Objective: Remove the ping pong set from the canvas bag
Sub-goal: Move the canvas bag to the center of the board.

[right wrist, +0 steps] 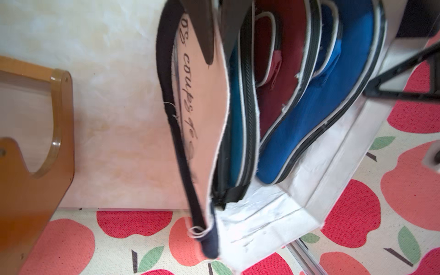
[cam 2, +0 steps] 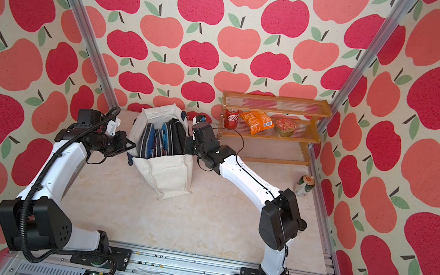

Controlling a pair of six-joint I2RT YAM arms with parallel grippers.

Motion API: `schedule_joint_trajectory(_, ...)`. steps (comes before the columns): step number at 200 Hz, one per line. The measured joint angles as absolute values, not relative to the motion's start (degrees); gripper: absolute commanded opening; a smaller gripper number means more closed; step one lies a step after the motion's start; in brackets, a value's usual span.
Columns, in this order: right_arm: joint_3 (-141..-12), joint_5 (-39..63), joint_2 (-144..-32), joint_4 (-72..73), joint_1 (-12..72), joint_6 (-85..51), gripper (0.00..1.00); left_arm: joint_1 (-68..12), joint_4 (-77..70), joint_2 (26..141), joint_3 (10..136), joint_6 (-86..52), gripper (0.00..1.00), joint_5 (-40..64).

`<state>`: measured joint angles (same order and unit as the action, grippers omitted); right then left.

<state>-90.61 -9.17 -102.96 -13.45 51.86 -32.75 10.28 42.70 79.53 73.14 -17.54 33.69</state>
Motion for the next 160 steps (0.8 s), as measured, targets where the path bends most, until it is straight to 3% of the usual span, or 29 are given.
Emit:
schedule_joint_trajectory(10,-87.9,-11.9,-100.8,-13.0,54.3,-34.1,0.0,10.3,42.2,80.2,73.6,-17.5,0.0,33.7)
schedule_joint_trajectory(17,-86.8,-13.6,-99.9,-12.9,55.6,-34.6,0.05,10.3,41.7,80.4,73.7,-17.5,0.0,33.8)
schedule_joint_trajectory(38,-85.6,-16.9,-98.5,-13.0,57.8,-33.8,0.42,10.3,41.0,80.3,73.5,-17.4,0.0,33.9)
schedule_joint_trajectory(59,-86.1,-20.2,-98.0,-13.5,57.6,-30.3,0.59,10.5,38.4,79.0,71.5,-17.1,0.0,34.3)
schedule_joint_trajectory(112,-97.4,-25.2,-97.6,-15.2,57.8,-22.0,0.65,10.6,32.2,75.0,66.3,-17.1,0.0,35.9)
schedule_joint_trajectory(160,-111.9,-22.1,-101.3,-19.7,59.6,-22.2,0.67,10.2,27.6,72.7,63.5,-18.7,0.0,37.0)
